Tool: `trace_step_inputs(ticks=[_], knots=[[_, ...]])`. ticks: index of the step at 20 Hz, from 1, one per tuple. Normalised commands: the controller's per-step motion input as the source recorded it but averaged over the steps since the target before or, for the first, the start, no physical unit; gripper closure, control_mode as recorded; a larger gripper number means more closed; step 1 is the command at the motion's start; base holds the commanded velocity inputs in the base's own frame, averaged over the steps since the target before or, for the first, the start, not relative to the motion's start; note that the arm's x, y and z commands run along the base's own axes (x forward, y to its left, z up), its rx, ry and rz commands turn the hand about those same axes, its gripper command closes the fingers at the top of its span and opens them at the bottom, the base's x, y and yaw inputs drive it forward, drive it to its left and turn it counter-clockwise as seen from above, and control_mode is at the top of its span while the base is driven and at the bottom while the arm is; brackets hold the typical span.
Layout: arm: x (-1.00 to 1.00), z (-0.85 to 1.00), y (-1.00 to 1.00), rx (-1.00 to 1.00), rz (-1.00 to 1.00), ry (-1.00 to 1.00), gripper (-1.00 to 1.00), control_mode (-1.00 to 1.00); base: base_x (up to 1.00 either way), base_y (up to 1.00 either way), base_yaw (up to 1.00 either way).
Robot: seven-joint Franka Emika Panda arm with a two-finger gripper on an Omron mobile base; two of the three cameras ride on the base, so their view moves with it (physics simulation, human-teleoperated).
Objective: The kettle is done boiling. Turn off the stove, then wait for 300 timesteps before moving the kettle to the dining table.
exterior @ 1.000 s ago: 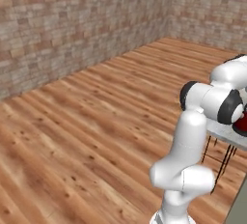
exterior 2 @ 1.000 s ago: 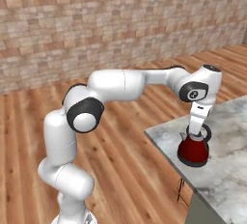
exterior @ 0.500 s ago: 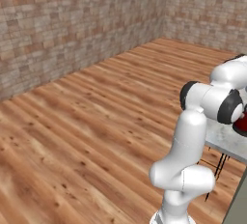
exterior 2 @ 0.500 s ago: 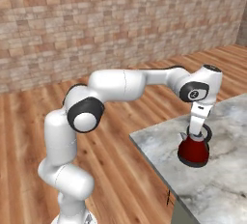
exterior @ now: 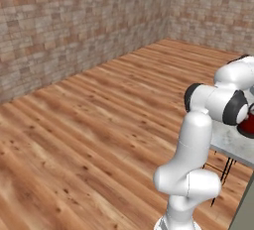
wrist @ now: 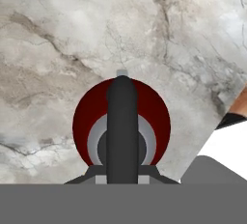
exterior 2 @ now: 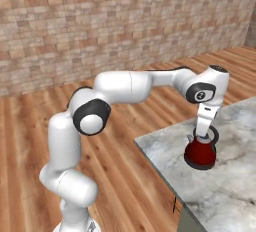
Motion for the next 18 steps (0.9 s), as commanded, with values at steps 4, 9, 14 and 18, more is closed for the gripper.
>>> trace_step_inputs(ticks=[4, 9, 14, 18], knots=[[0.12, -0.02, 0.0, 0.0, 0.0, -0.02, 1.0, -1.0, 0.0, 0.0, 0.0], [0.15, -0.12, -0.01, 0.0, 0.0, -0.08, 1.0, -1.0, 0.0, 0.0, 0.0], [0.12, -0.24, -0.03, 0.0, 0.0, -0.12, 1.0, -1.0, 0.0, 0.0, 0.0], [0.13, -0.26, -0.01, 0.0, 0.0, -0.09, 1.0, -1.0, 0.0, 0.0, 0.0]])
